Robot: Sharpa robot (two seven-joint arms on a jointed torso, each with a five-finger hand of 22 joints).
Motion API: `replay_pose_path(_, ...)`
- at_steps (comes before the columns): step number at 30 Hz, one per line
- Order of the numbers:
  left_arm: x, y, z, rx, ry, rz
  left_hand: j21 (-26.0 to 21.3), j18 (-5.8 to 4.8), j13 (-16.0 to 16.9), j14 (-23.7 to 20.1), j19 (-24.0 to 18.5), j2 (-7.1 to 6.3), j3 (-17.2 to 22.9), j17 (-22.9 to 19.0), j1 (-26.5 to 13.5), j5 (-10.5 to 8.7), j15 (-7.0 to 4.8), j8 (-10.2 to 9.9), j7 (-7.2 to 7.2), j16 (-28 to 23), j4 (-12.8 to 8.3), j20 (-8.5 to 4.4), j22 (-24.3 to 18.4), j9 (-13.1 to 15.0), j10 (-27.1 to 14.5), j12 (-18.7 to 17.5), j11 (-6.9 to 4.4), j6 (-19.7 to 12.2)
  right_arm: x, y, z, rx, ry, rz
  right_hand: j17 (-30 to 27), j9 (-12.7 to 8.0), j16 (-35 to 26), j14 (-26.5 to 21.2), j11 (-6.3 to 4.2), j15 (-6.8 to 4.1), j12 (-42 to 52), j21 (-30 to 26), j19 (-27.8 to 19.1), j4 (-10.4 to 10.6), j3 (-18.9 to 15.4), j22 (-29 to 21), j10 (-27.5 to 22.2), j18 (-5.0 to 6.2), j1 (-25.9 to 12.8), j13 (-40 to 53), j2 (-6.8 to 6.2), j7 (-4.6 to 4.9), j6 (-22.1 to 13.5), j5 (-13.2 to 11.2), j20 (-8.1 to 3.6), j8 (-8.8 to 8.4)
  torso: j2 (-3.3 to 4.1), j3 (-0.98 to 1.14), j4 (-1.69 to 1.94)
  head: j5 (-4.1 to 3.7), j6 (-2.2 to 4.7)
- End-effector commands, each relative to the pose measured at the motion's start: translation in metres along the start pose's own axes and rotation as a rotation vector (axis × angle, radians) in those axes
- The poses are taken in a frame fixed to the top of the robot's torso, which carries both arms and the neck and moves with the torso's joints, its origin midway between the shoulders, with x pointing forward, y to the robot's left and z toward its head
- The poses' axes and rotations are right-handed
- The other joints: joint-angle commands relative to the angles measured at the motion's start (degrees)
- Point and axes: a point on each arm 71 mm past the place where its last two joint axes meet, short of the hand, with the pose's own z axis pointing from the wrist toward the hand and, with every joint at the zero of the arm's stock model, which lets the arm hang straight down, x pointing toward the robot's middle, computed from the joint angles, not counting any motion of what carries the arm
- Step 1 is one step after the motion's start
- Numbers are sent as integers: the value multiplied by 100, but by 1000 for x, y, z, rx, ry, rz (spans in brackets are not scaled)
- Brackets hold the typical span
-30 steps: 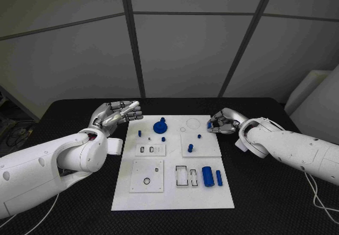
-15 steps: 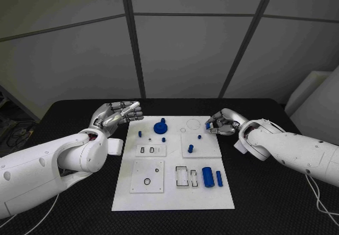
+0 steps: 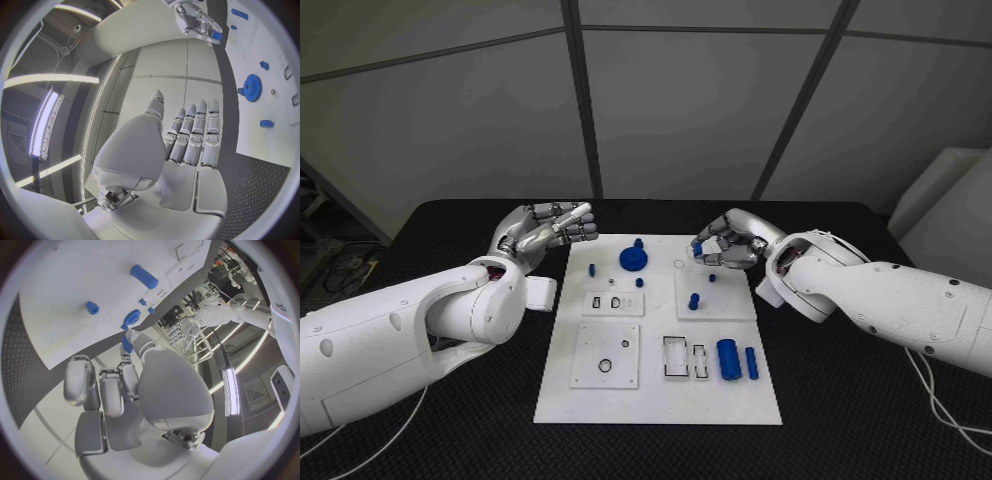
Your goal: Assemble the parts on the task board
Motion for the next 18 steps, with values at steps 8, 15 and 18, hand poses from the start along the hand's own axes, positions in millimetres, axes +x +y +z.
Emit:
replay_pose_path(8,0,-1,1,5,9,5,-34,-110,-9,19,-6,68,-2,-8,7,28,2,-30,87,-38,-27,-6,-10,-8,-28,-32,-5,-9,25,44,20,-50,40,-139,1022,30,16,488,-48,-37,20,41,21,-9,48,15,6,-106,-29,80,49,-22,53,-12,-27,19,11,1,1,136,-49)
replay_pose_path(15,0,-1,2,5,8,6,-35,-110,-9,19,-6,67,-3,-8,7,27,2,-31,86,-38,-29,-6,-10,-8,-28,-33,-5,-8,45,69,34,-84,71,-178,1012,32,12,486,-49,-38,16,40,20,-11,52,13,4,-105,-31,76,50,-23,55,-22,-28,19,15,2,10,123,-75)
replay_pose_path(18,1,-1,3,5,8,6,-35,-110,-9,19,-6,67,-3,-8,7,27,2,-31,86,-38,-29,-6,-10,-8,-28,-33,-5,-8,54,78,37,-99,84,-195,1005,33,9,485,-49,-38,18,41,21,-10,53,14,5,-106,-32,78,50,-23,56,-23,-28,20,23,4,16,125,-79)
